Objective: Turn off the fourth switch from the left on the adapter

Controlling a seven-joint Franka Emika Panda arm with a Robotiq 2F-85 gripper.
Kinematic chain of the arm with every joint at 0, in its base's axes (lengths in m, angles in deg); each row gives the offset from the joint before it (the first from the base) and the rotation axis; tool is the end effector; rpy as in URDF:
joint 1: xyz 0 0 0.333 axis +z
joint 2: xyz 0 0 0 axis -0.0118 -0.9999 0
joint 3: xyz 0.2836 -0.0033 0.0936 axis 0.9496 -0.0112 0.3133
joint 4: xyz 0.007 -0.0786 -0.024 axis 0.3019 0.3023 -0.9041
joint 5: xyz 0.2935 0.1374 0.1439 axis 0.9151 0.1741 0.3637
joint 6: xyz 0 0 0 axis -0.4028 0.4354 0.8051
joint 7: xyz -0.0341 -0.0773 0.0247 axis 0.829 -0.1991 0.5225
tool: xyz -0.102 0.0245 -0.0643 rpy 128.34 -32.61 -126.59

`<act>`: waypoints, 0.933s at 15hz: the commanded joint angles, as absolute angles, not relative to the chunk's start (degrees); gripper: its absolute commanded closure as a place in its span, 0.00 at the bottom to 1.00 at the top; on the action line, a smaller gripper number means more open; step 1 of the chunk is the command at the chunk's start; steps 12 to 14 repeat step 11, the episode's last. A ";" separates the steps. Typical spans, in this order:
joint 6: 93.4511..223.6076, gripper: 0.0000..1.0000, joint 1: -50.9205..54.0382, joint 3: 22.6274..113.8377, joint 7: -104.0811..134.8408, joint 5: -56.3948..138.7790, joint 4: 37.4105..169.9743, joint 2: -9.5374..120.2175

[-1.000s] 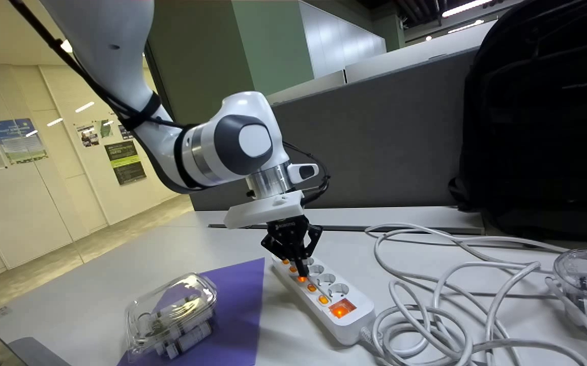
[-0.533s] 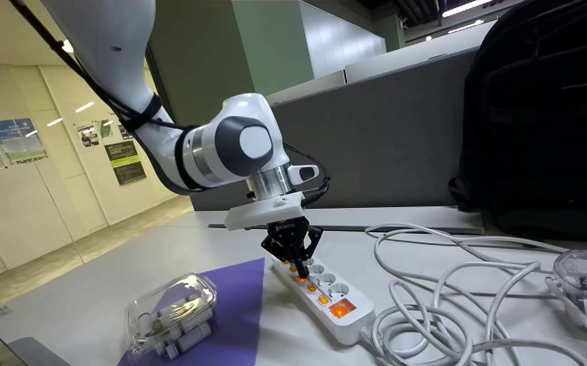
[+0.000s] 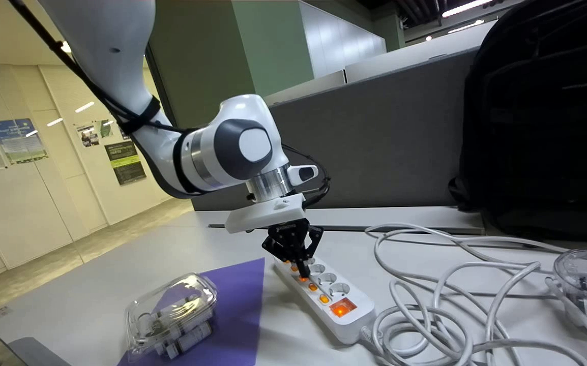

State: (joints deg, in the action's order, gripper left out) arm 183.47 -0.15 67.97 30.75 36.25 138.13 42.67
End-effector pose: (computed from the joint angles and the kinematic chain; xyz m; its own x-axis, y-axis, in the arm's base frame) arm 0.5264 -0.0423 0.1555 0.9708 0.2370 0.0366 0.2324 -0.9675 0.0996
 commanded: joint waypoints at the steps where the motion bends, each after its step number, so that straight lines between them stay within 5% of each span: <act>1: 192.56 1.00 -1.02 67.39 29.20 35.13 139.71 38.12; 5: 200.19 1.00 -8.02 73.27 31.50 40.40 141.24 35.74; 10: 192.65 1.00 -23.30 87.48 40.44 46.23 142.20 37.96; 14: 190.73 1.00 -25.05 88.93 42.05 47.19 142.62 38.78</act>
